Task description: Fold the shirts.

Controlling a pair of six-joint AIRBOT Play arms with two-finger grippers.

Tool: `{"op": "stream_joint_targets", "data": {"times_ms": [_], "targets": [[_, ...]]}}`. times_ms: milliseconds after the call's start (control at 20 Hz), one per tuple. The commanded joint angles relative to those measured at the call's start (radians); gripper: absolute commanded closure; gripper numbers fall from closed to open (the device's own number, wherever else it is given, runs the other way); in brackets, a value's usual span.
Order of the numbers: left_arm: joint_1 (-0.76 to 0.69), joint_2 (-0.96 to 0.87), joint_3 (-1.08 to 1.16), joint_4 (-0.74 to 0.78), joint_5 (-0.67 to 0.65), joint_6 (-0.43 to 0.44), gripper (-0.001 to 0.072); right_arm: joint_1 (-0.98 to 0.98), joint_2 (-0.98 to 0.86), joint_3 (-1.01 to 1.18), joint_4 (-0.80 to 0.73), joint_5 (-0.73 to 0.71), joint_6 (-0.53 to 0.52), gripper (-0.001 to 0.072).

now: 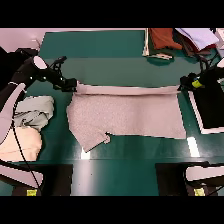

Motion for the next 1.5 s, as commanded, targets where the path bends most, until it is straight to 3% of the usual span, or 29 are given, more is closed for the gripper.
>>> {"op": "stream_joint_targets", "data": {"times_ms": [0, 50, 250, 600, 1000, 1250, 1300, 1350, 1450], "targets": [[0.0, 0.003, -0.043, 0.021, -0.009, -0.047, 0.0178, 0.001, 0.021, -0.065, -0.003, -0.041, -0.002, 0.0361], [0.001, 0.016, -0.042, 0.026, -0.029, -0.065, 0.0159, -0.001, 0.034, -0.065, -0.003, -0.035, -0.001, 0.0288], [-0.009, 0.187, -0.117, 0.063, -0.084, -0.064, 0.0159, -0.003, 0.166, -0.095, -0.003, 0.038, -0.003, 0.0288], [-0.015, 0.603, -0.734, 0.047, -0.029, -0.119, 0.0159, -0.004, 0.473, -0.356, 0.053, 0.017, -0.003, 0.0289], [-0.015, 0.637, -0.935, -0.188, 0.192, -0.063, 0.0159, 0.003, 0.534, -0.378, 0.14, 0.006, -0.003, 0.0303], [-0.015, 0.637, -0.949, -0.272, 0.209, -0.01, 0.016, 0.004, 0.535, -0.378, 0.193, 0.013, -0.003, 0.0303], [-0.015, 0.637, -0.949, -0.272, 0.209, -0.01, 0.0245, 0.003, 0.535, -0.378, 0.206, 0.019, -0.003, 0.0303], [-0.015, 0.637, -0.949, -0.272, 0.215, -0.006, 0.0411, 0.003, 0.535, -0.378, 0.207, 0.022, -0.003, 0.0303], [-0.015, 0.637, -0.949, -0.284, 0.234, 0.011, 0.0502, 0.003, 0.535, -0.378, 0.207, 0.024, -0.002, 0.0303]]}}
